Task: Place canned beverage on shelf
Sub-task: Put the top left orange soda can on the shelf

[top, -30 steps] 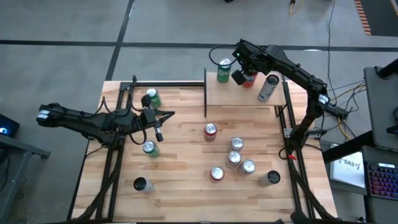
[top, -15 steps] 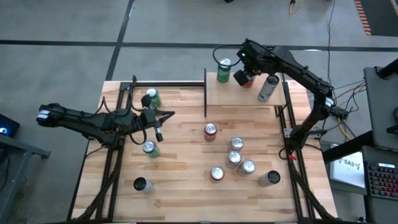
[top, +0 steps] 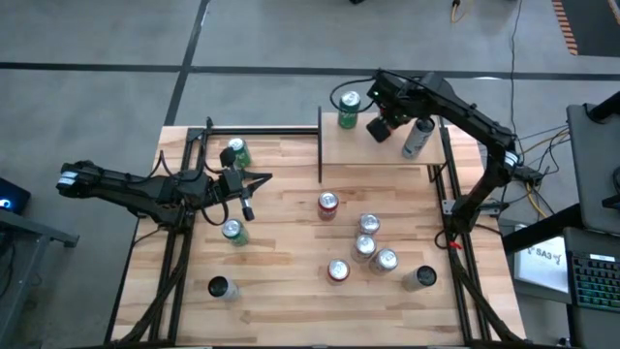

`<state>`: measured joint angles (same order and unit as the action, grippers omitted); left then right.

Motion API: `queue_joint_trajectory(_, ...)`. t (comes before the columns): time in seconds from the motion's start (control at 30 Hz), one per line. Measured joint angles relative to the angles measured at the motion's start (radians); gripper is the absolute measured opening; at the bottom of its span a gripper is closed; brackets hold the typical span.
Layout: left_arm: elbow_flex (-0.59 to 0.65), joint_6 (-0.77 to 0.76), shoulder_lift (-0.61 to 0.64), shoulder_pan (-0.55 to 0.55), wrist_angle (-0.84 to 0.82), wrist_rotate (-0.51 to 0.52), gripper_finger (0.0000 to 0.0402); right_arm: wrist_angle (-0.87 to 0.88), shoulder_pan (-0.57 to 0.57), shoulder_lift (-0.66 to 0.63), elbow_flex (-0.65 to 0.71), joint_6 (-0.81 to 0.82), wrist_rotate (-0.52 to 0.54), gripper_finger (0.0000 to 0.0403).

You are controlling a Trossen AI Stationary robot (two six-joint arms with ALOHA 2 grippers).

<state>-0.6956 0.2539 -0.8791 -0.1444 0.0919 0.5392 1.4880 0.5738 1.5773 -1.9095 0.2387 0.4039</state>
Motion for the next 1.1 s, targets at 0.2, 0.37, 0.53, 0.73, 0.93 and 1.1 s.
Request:
queue_joint_trajectory(0.2,0.000,0.000,0.000,0.000,0.006,0.000,0.0000,-0.005,0.002,0.009,0.000,-0.014,0.016,0.0009)
queue_joint_trajectory(0.37,0.000,-0.002,0.000,0.000,0.008,0.000,0.0000,-0.011,-0.012,0.005,-0.022,-0.027,0.018,0.0009)
queue_joint_trajectory(0.53,0.000,-0.042,0.000,0.000,0.014,0.000,0.0000,-0.046,-0.069,-0.023,-0.057,-0.049,0.020,0.0009)
queue_joint_trajectory(0.73,0.002,-0.188,-0.025,-0.025,0.025,-0.032,0.0000,-0.179,-0.226,-0.121,-0.021,-0.096,0.059,0.0009)
queue_joint_trajectory(0.93,0.003,-0.248,-0.118,-0.098,0.156,-0.026,0.0000,-0.245,-0.375,-0.215,0.043,-0.101,0.114,0.0009)
queue_joint_trajectory(1.1,0.001,-0.238,-0.184,-0.138,0.290,-0.026,0.0000,-0.247,-0.444,-0.280,0.116,-0.067,0.124,0.0009)
